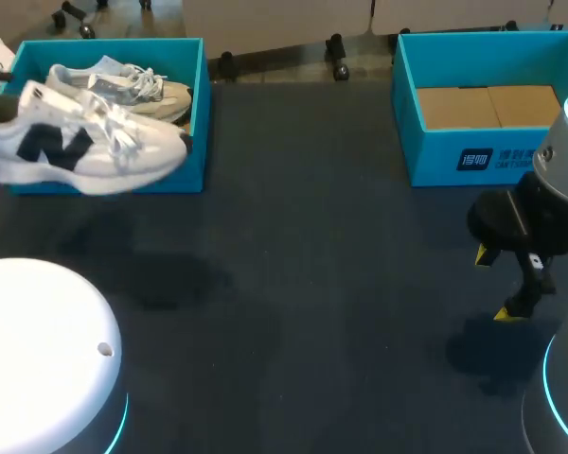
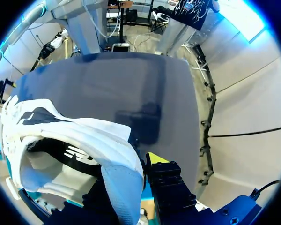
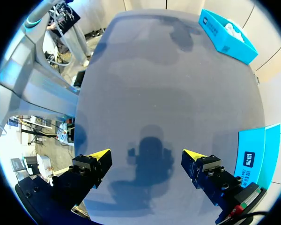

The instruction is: Take the shoe out of the shoebox, open the shoe tongue, remove and reinsert the insole, then place the shoe into the shoebox

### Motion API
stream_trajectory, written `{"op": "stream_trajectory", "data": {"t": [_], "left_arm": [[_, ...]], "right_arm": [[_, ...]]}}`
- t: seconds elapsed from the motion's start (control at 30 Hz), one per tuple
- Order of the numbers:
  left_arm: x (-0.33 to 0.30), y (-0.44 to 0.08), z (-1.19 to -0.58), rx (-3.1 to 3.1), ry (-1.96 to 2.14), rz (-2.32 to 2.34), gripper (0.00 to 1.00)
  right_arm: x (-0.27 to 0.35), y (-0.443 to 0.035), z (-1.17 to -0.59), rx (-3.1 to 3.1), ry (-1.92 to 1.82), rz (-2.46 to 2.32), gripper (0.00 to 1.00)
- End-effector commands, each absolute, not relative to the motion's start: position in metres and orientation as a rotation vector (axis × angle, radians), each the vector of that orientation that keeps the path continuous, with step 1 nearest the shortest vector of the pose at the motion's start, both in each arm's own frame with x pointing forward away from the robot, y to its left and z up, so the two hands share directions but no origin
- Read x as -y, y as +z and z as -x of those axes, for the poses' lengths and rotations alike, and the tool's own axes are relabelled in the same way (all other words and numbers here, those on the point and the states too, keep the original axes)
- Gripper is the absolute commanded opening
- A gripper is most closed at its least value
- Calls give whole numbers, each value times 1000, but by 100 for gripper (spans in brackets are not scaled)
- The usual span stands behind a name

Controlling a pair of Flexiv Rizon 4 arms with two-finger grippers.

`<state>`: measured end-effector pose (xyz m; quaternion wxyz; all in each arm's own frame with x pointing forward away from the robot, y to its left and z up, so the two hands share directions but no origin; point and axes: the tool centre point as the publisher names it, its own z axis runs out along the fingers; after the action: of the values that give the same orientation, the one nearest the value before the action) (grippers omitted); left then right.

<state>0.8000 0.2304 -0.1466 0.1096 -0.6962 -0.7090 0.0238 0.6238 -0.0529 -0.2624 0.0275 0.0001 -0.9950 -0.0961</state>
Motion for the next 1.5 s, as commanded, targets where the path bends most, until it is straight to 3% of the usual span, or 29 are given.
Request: {"op": "stream_trajectory", "data": {"t": [0.03,0.8,1.5], "left_arm": [[-205,-145,-754,2161,-180,2162,0],[-205,-145,-754,2161,-180,2162,0],[-84,-213,-711,2152,-107,2024,0]], "right_arm": [[53,-264,-624,3074,-294,-1,100],[53,-264,-624,3074,-294,-1,100],[53,-264,-624,3074,-294,-1,100]]}}
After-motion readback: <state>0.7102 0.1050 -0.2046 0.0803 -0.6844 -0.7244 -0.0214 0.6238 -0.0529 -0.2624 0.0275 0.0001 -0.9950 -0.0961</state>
